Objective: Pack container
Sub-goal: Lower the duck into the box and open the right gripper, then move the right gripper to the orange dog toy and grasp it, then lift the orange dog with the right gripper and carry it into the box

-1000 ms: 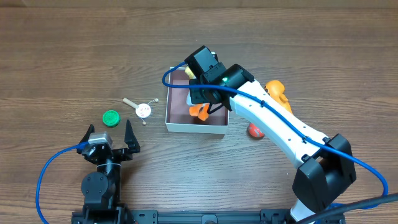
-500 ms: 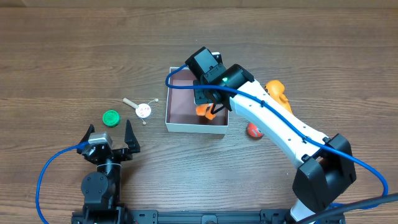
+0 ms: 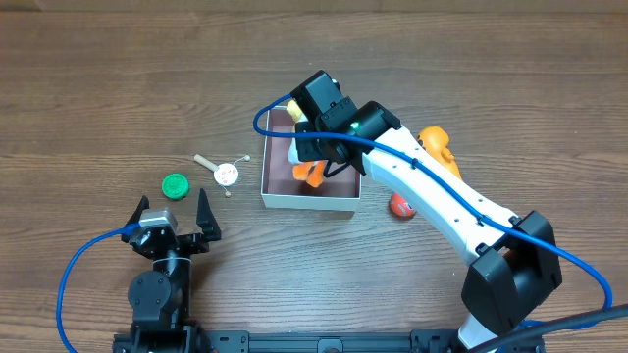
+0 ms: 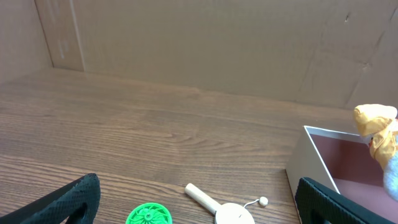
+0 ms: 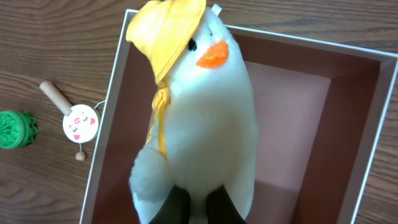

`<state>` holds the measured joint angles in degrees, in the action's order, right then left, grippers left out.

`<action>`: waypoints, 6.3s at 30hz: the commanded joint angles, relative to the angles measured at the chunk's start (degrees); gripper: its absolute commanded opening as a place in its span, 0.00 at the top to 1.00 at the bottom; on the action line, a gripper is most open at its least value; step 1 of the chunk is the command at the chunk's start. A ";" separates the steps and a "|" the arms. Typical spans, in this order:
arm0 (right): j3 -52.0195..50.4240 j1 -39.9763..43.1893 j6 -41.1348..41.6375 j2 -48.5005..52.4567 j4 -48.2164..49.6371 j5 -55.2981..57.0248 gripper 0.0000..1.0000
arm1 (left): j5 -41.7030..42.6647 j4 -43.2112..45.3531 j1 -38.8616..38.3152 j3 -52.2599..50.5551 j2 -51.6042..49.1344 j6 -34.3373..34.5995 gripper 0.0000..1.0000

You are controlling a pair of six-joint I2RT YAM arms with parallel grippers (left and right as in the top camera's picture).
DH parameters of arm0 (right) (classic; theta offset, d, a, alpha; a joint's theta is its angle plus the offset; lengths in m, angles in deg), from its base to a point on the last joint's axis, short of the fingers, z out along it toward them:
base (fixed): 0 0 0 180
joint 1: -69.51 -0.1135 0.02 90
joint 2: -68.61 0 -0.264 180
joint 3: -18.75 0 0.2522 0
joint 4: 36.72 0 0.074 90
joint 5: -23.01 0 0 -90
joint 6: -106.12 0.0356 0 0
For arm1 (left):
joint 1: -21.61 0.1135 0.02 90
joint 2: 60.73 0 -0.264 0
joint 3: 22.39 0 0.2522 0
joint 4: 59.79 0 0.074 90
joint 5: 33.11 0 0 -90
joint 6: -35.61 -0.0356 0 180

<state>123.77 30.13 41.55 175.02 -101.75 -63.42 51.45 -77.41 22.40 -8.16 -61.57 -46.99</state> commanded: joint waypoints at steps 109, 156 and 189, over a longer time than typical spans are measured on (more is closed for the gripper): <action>-10.58 30.88 -15.45 -11.98 -10.12 10.23 0.03 | -0.52 0.09 0.35 -0.20 0.55 0.52 0.00; -31.71 30.88 -14.62 -11.47 12.50 7.67 0.41 | -0.52 0.09 0.35 -0.20 0.55 0.50 0.00; -1.88 29.09 -14.75 -16.59 -12.83 8.70 0.96 | -0.52 0.09 0.35 -0.20 0.55 0.52 0.00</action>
<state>117.87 60.69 26.60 162.34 -112.76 -52.78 51.43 -77.41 22.40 -8.18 -61.57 -46.99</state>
